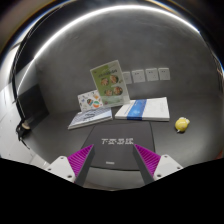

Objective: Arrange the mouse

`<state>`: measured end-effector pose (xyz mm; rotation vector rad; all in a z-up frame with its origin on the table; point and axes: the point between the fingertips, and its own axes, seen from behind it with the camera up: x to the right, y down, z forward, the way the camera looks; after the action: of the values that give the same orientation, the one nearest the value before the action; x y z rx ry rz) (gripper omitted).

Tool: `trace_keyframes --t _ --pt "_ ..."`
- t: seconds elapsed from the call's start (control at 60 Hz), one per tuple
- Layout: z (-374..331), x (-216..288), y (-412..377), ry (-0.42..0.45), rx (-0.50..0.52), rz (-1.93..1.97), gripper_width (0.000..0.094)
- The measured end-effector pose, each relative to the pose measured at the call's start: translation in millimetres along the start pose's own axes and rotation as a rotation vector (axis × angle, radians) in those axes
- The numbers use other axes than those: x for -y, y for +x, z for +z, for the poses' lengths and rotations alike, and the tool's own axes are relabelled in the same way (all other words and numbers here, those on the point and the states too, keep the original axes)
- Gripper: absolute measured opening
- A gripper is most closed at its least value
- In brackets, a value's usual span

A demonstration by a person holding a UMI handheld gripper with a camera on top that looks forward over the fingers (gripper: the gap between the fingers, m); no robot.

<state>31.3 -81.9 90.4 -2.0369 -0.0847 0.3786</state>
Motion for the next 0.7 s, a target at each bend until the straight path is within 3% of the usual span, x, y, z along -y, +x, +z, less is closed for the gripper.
trace_keyframes --t 0.3,0.533,0.7 --pt "10 -10 40 -0.023 -0.163 0.037 0.0827" --pt "15 -16 172 -0.066 -0.338 0.034 0.0827" --pt "45 -15 264 -0.141 -0.382 -0.045 0.0829"
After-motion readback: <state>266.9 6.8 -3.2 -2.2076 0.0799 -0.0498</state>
